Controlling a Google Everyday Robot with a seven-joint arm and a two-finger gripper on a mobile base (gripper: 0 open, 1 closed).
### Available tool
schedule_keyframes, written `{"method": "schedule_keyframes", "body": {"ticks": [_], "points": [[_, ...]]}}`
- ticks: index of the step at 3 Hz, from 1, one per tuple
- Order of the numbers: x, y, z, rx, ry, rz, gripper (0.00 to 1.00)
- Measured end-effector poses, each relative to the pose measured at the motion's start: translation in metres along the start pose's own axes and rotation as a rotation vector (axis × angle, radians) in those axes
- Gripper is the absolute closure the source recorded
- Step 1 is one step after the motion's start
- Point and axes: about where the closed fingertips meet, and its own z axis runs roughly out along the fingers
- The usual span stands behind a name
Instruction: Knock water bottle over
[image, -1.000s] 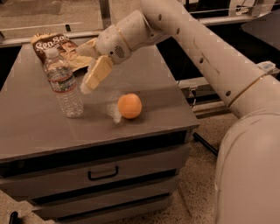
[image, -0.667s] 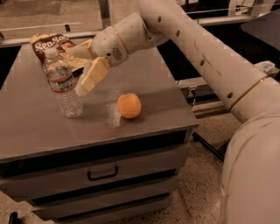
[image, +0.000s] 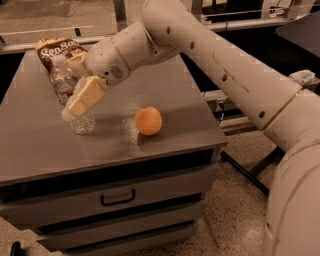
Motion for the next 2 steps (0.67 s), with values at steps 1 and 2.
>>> {"method": "schedule_keyframes", "body": {"ticks": [1,2], "points": [[0.007,-0.019,0.023,0.004,0.037,-0.016,0.41],[0.012,-0.041,0.024,0.000,0.067,0.009,0.64]]}}
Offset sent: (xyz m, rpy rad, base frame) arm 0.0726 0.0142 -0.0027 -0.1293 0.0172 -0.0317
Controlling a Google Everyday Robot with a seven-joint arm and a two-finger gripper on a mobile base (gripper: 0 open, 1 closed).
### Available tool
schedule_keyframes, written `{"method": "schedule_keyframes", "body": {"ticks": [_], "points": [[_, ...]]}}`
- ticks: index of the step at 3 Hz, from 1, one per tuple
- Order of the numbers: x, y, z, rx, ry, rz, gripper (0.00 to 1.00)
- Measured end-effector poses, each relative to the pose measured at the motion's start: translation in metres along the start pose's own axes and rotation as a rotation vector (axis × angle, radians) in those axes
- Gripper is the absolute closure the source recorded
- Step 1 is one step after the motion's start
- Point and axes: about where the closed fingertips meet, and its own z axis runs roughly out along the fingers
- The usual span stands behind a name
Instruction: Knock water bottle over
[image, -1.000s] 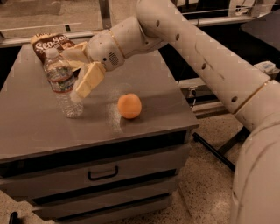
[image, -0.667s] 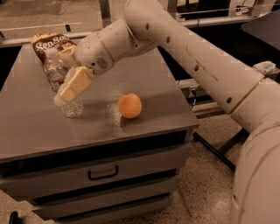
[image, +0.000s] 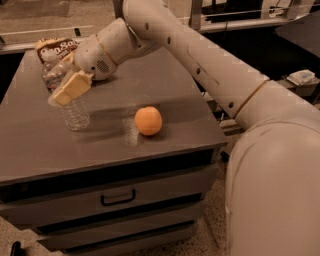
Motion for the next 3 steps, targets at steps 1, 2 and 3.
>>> {"method": "schedule_keyframes", "body": {"ticks": [1,2,3], "points": [[0.008,-0.021,-0.048,0.042,0.100,0.019,0.87],[0.029,-0.037,-0.118,0.115,0.254,-0.011,1.00],[0.038,-0.044,-0.191,0.250,0.447,-0.087,1.00]]}}
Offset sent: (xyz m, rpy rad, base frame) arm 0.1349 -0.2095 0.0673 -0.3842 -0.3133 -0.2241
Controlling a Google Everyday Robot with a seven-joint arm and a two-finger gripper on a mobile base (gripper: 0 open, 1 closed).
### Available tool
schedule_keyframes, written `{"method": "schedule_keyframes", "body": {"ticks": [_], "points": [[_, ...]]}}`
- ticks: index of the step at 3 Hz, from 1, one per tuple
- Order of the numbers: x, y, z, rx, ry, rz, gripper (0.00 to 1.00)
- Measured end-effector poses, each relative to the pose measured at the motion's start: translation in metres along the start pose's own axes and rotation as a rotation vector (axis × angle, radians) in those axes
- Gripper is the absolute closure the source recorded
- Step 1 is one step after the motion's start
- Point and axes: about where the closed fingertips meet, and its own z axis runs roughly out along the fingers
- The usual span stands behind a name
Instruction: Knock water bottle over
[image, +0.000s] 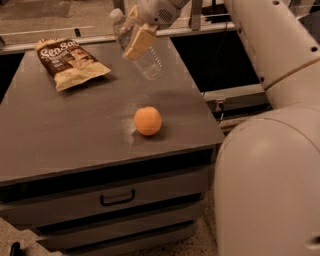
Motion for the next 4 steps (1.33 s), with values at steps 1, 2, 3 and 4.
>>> {"method": "schedule_keyframes", "body": {"ticks": [1,2,3,4], "points": [[0.046,-0.026,0.003,0.125,0.190,-0.035,1.00],[0.080,-0.039,0.032,0.186,0.269,-0.024,0.85],[0.090,-0.036,0.058,0.227,0.244,-0.017,0.62],[0.090,-0.037,0.069,0.239,0.233,-0.020,0.38]]}}
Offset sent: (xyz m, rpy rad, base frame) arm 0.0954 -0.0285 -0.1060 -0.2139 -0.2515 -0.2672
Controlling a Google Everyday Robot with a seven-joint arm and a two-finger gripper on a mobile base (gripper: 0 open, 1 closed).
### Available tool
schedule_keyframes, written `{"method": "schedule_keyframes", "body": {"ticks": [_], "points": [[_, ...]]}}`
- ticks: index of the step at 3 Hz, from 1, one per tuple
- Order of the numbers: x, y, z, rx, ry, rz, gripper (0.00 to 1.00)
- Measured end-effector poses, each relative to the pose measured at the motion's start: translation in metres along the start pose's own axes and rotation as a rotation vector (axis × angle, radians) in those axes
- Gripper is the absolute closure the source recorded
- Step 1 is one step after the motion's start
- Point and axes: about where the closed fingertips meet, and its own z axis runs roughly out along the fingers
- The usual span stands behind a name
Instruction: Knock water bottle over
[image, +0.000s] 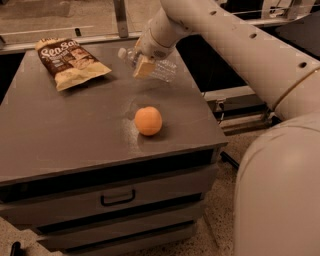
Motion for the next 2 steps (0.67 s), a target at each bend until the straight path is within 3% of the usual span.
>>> {"method": "schedule_keyframes", "body": {"ticks": [1,2], "points": [[-0.0007,0.0014,0.0026,-0.007,0.000,-0.001,0.15],[-0.0013,0.0028,0.0057,-0.012,-0.001,-0.002,0.00]]}}
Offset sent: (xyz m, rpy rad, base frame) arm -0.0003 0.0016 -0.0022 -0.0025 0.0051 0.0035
